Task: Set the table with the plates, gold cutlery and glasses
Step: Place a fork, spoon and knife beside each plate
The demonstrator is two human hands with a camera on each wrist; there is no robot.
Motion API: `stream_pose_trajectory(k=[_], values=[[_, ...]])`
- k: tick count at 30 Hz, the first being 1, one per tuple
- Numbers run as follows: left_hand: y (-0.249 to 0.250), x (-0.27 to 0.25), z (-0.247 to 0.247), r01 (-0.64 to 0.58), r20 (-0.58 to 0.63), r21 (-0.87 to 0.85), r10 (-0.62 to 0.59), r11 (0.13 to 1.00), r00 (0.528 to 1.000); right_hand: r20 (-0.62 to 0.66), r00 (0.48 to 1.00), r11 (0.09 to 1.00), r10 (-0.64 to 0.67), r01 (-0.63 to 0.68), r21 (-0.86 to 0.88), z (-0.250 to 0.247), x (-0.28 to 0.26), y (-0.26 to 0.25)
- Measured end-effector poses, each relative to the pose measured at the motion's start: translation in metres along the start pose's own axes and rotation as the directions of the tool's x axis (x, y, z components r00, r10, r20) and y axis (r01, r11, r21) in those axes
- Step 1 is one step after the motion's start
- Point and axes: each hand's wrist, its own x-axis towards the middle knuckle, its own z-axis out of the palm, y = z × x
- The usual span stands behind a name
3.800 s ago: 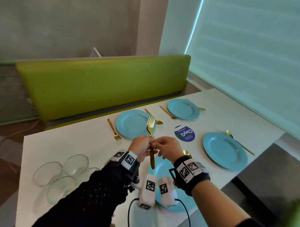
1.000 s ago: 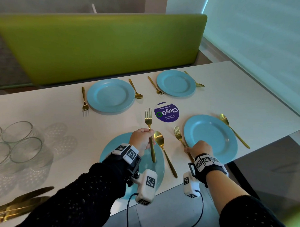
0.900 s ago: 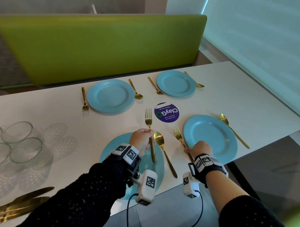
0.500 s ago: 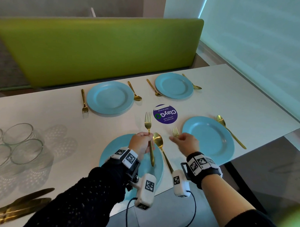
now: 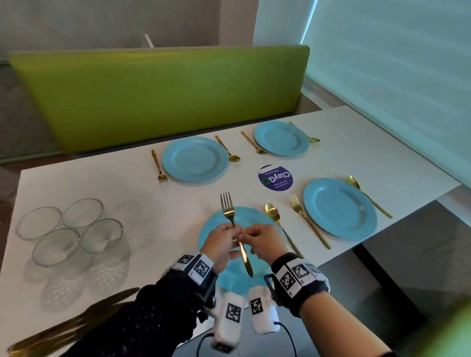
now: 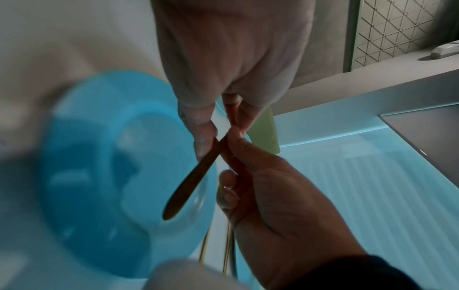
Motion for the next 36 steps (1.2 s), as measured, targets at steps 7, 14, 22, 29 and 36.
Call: stream_pose_trajectory(k=[7, 14, 22, 29, 36], values=[[-0.012, -0.026, -0.076, -0.013, -0.108, 0.046, 0.018, 0.999, 0.994, 0.008, 0.998, 0.991, 0.058, -0.056, -0.120, 0.067, -0.024, -0.020], [-0.006, -0.038, -0.146, 0.024, -0.264, -0.035, -0.033, 0.999, 0.964, 0.002, 0.979, 0.941, 0.202, -0.194, -0.279, 0.122, -0.036, -0.020], [-0.001, -0.048, -0.166, 0.006, -0.275, -0.001, -0.006, 1.000, 0.962, -0.043, 0.970, 0.881, 0.241, -0.237, -0.409, 0.151, -0.027, -0.020], [0.002, -0.047, -0.180, -0.007, -0.281, 0.005, 0.008, 1.000, 0.960, -0.042, 0.965, 0.859, 0.259, -0.250, -0.447, 0.156, -0.012, -0.018], [-0.001, -0.045, -0.183, 0.006, -0.286, 0.020, 0.000, 1.000, 0.958, -0.180, 0.948, 0.830, 0.262, -0.317, -0.459, 0.155, -0.006, -0.014]])
